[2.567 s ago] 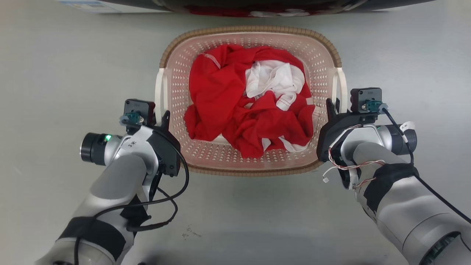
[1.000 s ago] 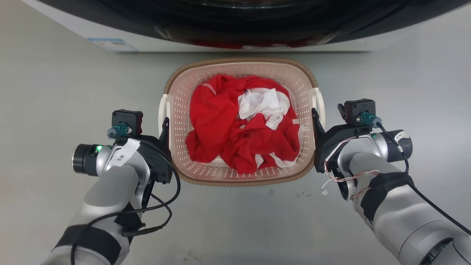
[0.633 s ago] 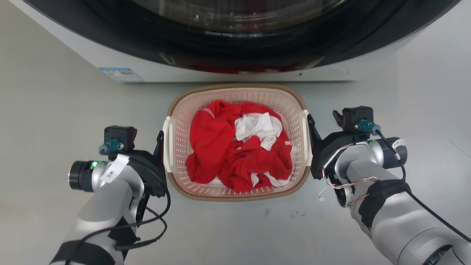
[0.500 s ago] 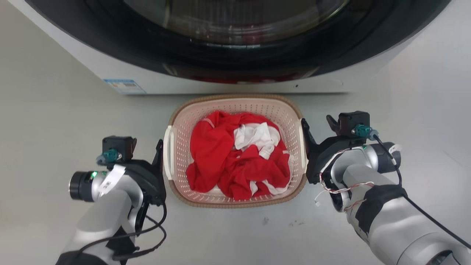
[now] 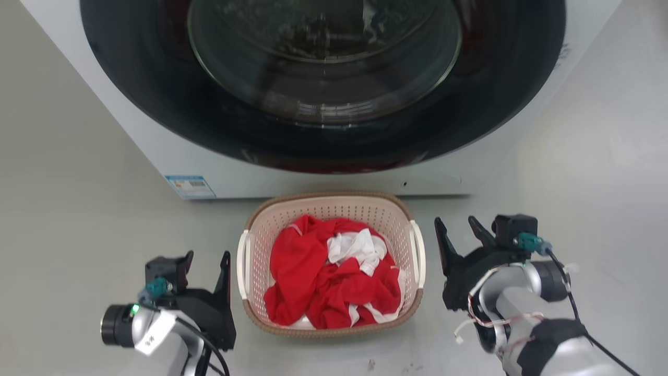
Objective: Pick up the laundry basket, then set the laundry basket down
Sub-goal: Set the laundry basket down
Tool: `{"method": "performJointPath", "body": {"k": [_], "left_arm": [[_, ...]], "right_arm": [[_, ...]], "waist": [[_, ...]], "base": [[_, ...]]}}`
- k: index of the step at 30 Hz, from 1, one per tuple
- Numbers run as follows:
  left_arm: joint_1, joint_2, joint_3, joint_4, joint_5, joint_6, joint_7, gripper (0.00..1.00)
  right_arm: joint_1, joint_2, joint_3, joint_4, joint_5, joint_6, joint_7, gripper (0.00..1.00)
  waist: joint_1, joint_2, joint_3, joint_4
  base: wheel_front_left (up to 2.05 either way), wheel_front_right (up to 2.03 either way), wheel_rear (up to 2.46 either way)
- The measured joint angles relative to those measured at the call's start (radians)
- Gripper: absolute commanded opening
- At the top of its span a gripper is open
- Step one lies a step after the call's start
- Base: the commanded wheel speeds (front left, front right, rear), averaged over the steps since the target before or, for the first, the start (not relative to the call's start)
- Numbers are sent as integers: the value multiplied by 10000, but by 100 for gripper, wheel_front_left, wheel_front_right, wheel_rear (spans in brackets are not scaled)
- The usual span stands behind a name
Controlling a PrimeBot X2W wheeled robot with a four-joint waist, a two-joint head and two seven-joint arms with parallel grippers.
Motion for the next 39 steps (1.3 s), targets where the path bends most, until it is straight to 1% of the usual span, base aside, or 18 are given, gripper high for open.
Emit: {"method": "performJointPath", "body": {"k": [5, 7, 15, 20, 21, 22, 26, 29, 34, 39], "left_arm": [[1063, 132, 324, -1106, 449, 247, 0, 100], [1504, 186, 453, -1565, 583, 330, 0, 100], [3473, 552, 1120, -3572, 1269, 510, 0, 100], [4563, 681, 1655, -4794, 1720, 594, 0, 100], [4914, 681, 1879, -5223, 1839, 596, 0, 100], [5091, 681, 2023, -5463, 1894, 596, 0, 100], [5652, 619, 2723, -6132, 2383, 596, 0, 100], [5967, 362, 3164, -6571, 2757, 598, 0, 100], [6519, 46, 3519, -7294, 3254, 598, -2, 100], [6897, -192, 3822, -7795, 3693, 596, -2, 100]], "right_arm": [[964, -282, -414, -876, -443, -19, -2, 100], [1404, -355, -556, -1260, -621, -96, -2, 100], [3125, -591, -1087, -3037, -1551, -155, -2, 100], [4069, -811, -1668, -4215, -2115, -194, -2, 100], [4410, -878, -1925, -4633, -2332, -194, -2, 100], [4584, -880, -2127, -4803, -2422, -194, -2, 100], [5291, -884, -3033, -5333, -2984, -194, -2, 100], [5764, -867, -3567, -5772, -3417, -221, -2, 100], [6493, -669, -4370, -6550, -4103, -221, -2, 100], [7028, -445, -4828, -7177, -4750, -221, -2, 100]], "waist": [[1, 0, -704, -68], [0, 0, -985, -93], [0, 0, -1972, -203], [0, -1, -2409, -284], [0, -1, -2536, -315], [0, 0, -2590, -330], [0, 0, -2696, -395], [1, 0, -2724, -411], [2, 0, -2781, -418], [2, 2, -2888, -434]], "base": [[0, 0, 0], [0, 0, 0], [0, 0, 0], [0, 0, 0], [0, 0, 0], [0, 0, 0], [0, 0, 0], [0, 0, 0], [0, 0, 0], [0, 0, 0]]}}
